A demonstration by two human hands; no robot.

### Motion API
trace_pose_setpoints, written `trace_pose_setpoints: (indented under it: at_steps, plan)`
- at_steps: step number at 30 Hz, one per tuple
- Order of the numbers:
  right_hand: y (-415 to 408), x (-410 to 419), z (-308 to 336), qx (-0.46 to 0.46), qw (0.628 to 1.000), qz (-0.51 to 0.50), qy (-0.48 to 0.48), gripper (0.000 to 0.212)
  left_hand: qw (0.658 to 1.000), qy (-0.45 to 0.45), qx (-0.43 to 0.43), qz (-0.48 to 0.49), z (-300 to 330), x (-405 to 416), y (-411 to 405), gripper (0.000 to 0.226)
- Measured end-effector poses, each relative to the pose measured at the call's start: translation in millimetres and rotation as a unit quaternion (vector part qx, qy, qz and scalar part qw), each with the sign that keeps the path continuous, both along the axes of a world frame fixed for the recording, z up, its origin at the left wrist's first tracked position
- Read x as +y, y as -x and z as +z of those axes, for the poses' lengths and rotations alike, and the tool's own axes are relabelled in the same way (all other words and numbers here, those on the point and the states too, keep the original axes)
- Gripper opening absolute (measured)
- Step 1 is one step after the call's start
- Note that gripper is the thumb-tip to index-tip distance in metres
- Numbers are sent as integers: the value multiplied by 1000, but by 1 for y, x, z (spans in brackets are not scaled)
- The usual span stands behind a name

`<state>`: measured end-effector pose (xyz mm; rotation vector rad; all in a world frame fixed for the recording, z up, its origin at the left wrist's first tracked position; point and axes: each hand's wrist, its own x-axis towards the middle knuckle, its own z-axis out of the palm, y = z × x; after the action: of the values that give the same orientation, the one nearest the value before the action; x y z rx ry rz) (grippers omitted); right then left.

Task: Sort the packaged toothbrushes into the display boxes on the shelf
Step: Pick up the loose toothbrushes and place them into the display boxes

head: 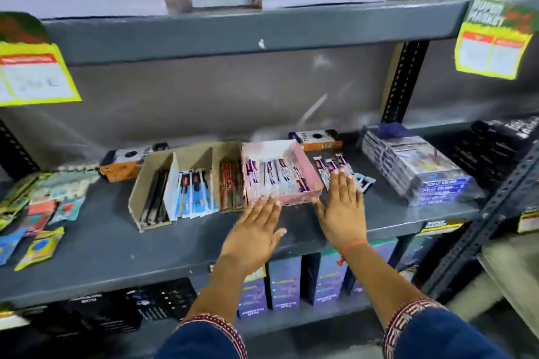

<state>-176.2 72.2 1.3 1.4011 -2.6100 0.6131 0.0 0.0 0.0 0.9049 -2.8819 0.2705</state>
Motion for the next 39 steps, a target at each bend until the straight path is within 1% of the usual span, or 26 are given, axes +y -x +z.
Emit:
trace_pose_setpoints:
  at_steps: [2,4,6,8,10,14,16,24,27,30,33,39]
  plan:
    - [17,-4,-6,-57,997,-48,11,73,998,-47,-18,-41,-15,-3,13,57]
    - [32,-5,-11,-115,990,-81,26,77,995,-75,-27,-53,-31,-4,19,57]
    - [42,-8,-12,-179,976,-105,59,83,994,-93,-15,-56,-38,-6,21,58]
    - [46,-9,-10,-212,965,-122,96,86,994,-93,9,-47,-39,-8,18,60]
    - [48,-8,-10,-217,963,-127,100,86,994,-100,20,-33,-39,-8,19,61]
    - [47,-6,-8,-222,966,-110,72,87,995,-98,21,-21,-36,-5,18,62]
    - [48,-5,-7,-232,965,-101,73,85,994,-98,36,-15,-34,-4,18,63]
    - [56,-1,4,-319,937,-88,111,77,995,-97,35,-12,-32,-3,18,64]
    - [58,-3,10,-328,931,-126,98,74,994,-102,33,-16,-31,-4,17,64]
    - [62,-3,15,-320,929,-176,56,69,993,-108,36,-14,-32,-3,18,64]
    - [70,-6,21,-349,919,-182,37,68,993,-110,34,-13,-34,-5,18,65]
    - [81,-10,28,-367,906,-208,-7,48,990,-135,32,-14,-38,-9,17,65]
